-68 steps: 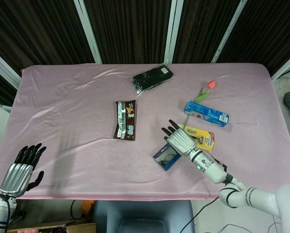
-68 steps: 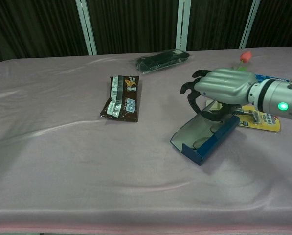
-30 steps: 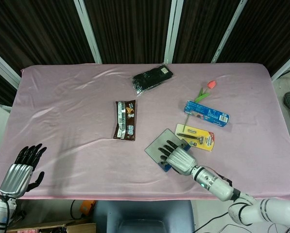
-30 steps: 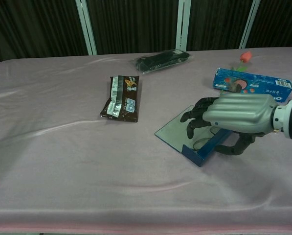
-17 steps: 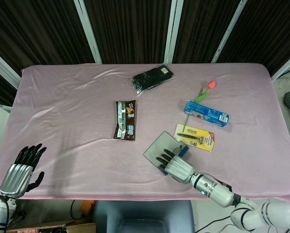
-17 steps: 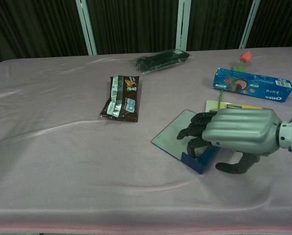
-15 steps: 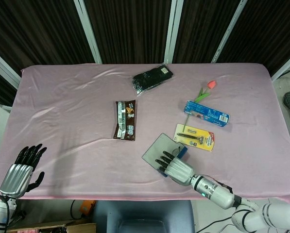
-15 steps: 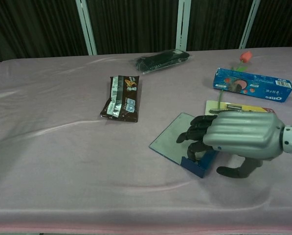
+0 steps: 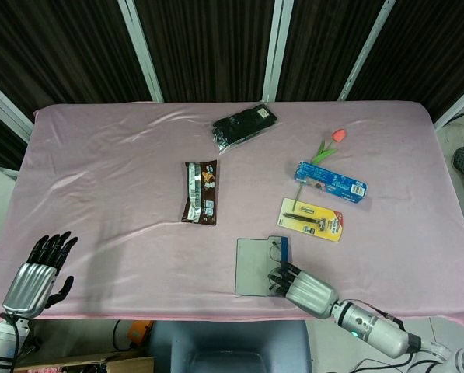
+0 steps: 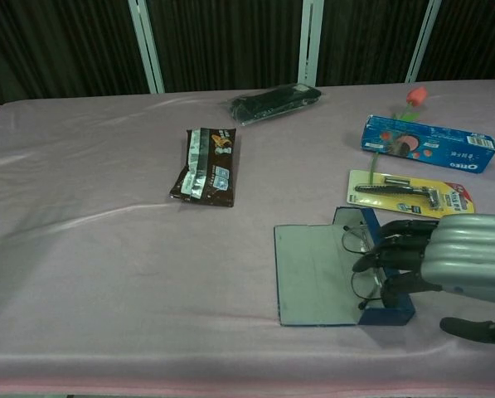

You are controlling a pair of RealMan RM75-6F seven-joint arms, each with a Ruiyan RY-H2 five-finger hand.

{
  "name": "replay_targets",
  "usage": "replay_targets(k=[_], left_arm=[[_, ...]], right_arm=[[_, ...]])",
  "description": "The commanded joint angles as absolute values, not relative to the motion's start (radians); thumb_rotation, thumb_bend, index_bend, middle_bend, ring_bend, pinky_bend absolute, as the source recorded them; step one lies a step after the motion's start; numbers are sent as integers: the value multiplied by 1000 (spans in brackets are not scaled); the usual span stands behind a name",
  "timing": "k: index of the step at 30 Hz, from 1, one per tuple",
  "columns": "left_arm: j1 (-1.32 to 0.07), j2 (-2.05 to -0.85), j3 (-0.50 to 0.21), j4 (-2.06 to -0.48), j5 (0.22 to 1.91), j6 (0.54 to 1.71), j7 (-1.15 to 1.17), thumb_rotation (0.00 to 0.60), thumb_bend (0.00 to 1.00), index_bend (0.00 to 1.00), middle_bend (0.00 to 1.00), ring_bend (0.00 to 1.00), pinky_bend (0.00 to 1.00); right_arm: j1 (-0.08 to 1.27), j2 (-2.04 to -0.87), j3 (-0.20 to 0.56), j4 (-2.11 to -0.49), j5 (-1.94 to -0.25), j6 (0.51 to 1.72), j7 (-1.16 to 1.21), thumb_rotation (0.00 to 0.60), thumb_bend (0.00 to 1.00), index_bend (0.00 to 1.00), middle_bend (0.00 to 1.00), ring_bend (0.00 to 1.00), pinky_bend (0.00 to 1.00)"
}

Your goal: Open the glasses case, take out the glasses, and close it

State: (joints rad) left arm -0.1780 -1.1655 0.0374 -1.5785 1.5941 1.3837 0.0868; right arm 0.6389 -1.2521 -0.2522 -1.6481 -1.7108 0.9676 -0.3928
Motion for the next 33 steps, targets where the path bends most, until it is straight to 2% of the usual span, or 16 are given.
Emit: replay_targets(k=[1,8,17,33], left_arm=[[-179,-1171,38,-1578,1594,1381,100,600,413,0,0,0,0],[-178,-1183,44,-1583,1603,1381,133,600,413,0,0,0,0],[-186,-1192,41,-1584,1593,1364,151,600,413,0,0,0,0],[-197,-1201,34,-1584,1568,1339,168,600,414,0,0,0,0]], right_arm=[[611,-1232,-276,-1612,-1741,1000,-348,600,554,456,188,141,0],[589,-1236,-267,-1508,-1728,1005,-233,600,554,459,188,141,0],[571,-1254,-213,-1397,-1684,1012,-181,600,554,459,188,141,0],[624,-1355,-80,-1229,-1556,893,-201,600,554,462,188,140,0]])
